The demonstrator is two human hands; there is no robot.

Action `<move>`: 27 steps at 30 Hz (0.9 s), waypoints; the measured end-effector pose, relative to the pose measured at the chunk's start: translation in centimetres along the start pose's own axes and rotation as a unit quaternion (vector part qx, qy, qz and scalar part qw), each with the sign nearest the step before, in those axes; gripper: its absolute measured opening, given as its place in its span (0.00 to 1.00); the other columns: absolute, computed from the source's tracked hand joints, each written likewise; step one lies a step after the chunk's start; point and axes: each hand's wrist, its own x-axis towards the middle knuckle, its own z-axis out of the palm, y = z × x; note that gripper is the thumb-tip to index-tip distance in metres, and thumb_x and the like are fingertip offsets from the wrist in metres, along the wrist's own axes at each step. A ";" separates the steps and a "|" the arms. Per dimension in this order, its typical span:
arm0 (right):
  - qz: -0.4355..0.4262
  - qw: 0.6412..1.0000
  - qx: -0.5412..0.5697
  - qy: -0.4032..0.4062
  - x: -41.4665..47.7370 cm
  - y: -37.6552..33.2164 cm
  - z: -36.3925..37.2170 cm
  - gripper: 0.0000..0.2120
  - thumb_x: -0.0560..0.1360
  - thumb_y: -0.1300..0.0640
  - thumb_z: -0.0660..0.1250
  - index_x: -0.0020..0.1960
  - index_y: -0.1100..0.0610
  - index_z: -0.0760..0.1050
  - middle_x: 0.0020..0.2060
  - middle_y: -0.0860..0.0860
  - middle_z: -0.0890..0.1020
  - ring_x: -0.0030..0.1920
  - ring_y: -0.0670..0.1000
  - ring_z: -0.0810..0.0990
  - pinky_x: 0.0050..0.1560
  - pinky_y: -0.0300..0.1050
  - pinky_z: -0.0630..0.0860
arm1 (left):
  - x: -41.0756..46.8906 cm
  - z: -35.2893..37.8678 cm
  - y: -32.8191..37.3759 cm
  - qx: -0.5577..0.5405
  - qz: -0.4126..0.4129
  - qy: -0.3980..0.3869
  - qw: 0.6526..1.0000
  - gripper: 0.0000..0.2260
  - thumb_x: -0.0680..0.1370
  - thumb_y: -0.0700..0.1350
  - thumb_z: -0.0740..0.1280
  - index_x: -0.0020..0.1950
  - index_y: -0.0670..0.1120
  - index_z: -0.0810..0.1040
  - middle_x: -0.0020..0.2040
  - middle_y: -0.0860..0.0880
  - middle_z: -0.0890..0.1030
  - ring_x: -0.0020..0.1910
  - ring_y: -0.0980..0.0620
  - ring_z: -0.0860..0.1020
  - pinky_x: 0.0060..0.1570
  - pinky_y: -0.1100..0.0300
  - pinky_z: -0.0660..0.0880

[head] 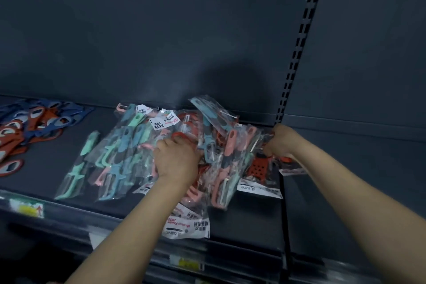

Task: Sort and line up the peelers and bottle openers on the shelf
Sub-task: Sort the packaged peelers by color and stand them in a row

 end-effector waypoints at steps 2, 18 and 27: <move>0.008 1.000 0.017 0.018 -0.1 -0.1 0.0 0.31 0.68 0.66 0.67 0.69 0.64 0.60 0.41 0.54 0.76 0.38 0.51 0.75 0.28 0.40 0.68 | 0.5 0.3 -0.3 -0.034 0.036 0.013 0.999 0.27 0.80 0.58 0.56 0.66 0.36 0.67 0.63 0.37 0.73 0.61 0.39 0.70 0.58 0.51 0.69; -0.202 0.923 0.204 0.256 -3.1 -3.6 -2.0 0.29 0.68 0.62 0.71 0.64 0.49 0.62 0.42 0.44 0.79 0.44 0.53 0.80 0.48 0.54 0.78 | 2.9 -0.5 -0.2 -0.646 -0.022 -0.055 0.761 0.15 0.74 0.35 0.67 0.54 0.50 0.67 0.43 0.50 0.79 0.39 0.52 0.80 0.32 0.60 0.75; -0.237 0.917 0.314 0.059 -2.6 -6.6 -1.5 0.29 0.69 0.67 0.69 0.65 0.51 0.64 0.48 0.50 0.79 0.36 0.44 0.80 0.31 0.35 0.75 | 3.0 -2.2 -2.0 -0.669 0.021 0.048 0.742 0.15 0.77 0.42 0.65 0.60 0.55 0.67 0.44 0.51 0.80 0.29 0.59 0.78 0.27 0.66 0.72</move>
